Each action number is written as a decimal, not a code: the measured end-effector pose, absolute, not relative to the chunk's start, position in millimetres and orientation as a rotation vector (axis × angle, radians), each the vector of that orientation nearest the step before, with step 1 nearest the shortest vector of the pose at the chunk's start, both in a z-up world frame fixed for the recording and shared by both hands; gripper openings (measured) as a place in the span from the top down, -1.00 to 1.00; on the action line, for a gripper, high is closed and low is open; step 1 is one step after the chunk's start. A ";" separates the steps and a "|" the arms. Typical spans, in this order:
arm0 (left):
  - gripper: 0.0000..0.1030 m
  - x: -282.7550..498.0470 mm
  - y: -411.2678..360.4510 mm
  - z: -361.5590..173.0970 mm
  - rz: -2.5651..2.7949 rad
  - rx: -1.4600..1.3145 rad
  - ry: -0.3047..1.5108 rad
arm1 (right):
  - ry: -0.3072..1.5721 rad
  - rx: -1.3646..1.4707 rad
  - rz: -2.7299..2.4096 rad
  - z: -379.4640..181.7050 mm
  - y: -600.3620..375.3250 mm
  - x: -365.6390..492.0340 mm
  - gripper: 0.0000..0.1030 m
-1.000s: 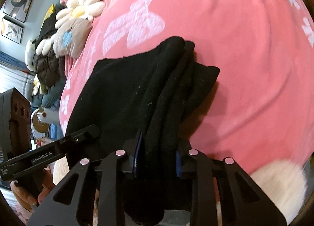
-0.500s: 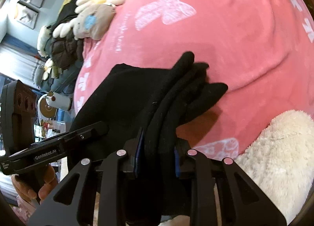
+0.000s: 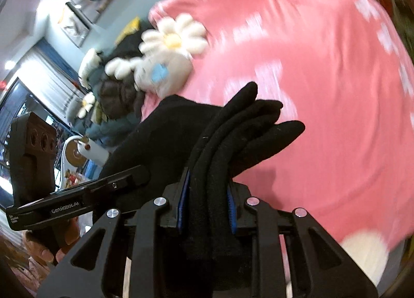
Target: Fold small clothes
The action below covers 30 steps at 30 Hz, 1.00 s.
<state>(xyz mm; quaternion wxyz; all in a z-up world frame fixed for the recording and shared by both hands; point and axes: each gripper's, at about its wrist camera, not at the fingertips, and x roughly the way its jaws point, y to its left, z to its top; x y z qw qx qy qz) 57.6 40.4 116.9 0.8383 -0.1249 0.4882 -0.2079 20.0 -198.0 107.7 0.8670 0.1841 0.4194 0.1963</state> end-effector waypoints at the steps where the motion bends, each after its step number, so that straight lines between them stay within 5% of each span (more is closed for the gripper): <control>1: 0.53 65.8 42.1 127.5 -0.445 -0.266 1.000 | 0.837 0.366 0.422 123.1 -196.5 35.9 0.55; 8: 0.52 160.3 42.9 200.9 -0.456 -0.201 0.735 | 0.613 0.269 0.436 190.3 -188.0 141.1 0.54; 11: 0.35 216.8 41.3 192.6 -0.439 -0.198 0.662 | 0.584 0.201 0.401 175.5 -182.6 206.7 0.35; 12: -0.12 235.5 41.2 181.4 -0.418 -0.193 0.658 | 0.592 0.194 0.377 162.0 -182.8 225.1 0.04; 13: -0.77 262.2 41.9 156.6 -0.341 -0.183 0.672 | 0.631 0.185 0.297 131.6 -189.0 253.8 -0.06; 14: -0.82 281.2 44.5 133.2 -0.284 -0.168 0.701 | 0.671 0.165 0.229 111.9 -192.5 266.7 -0.07; 18: -0.39 320.1 51.6 35.5 -0.099 -0.062 0.912 | 0.821 0.242 0.186 37.9 -213.3 273.0 0.18; 24: -0.39 300.4 49.5 -24.3 -0.113 -0.035 0.972 | 0.876 0.207 0.255 5.1 -202.4 279.4 0.53; 30: -0.43 304.9 26.4 -32.5 -0.121 0.025 0.991 | 0.947 0.201 0.276 -34.8 -182.2 320.7 0.54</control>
